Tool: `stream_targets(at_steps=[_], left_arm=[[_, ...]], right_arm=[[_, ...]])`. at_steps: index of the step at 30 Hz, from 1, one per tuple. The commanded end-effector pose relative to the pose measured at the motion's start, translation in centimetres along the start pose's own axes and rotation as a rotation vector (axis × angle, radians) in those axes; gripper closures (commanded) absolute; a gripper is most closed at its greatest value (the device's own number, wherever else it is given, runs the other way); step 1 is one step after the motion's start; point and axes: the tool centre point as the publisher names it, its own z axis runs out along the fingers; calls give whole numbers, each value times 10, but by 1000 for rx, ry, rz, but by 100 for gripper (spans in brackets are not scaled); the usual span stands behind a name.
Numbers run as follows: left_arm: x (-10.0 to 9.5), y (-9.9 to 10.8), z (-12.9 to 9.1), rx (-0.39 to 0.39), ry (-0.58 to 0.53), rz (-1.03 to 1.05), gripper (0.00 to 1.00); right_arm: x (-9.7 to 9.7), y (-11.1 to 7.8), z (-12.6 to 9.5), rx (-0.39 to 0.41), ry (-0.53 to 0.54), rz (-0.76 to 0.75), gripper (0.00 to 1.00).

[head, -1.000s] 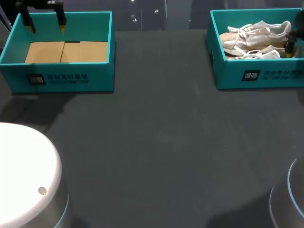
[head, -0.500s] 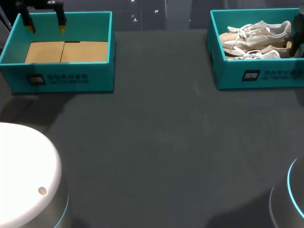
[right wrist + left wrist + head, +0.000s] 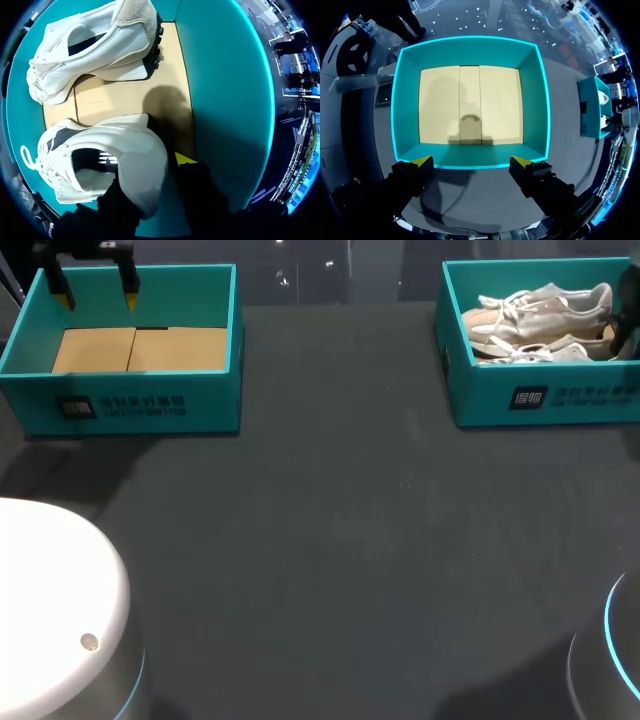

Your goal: Take the shoe out of the shoebox, open the shoe tongue, remove and reinsert the insole, then place the shoe into the shoebox

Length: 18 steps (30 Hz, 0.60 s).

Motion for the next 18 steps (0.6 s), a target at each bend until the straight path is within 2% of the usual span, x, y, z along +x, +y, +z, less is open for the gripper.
stream_targets(at_steps=[1,11,18], left_arm=[[0,0,0,0,0,0,0],[0,0,0,0,0,0,0],[0,0,0,0,0,0,0]], right_arm=[[0,4,-10,7,4,10,100],[-1,10,-25,2,-6,19,100],[-1,11,-37,-6,38,26,100]])
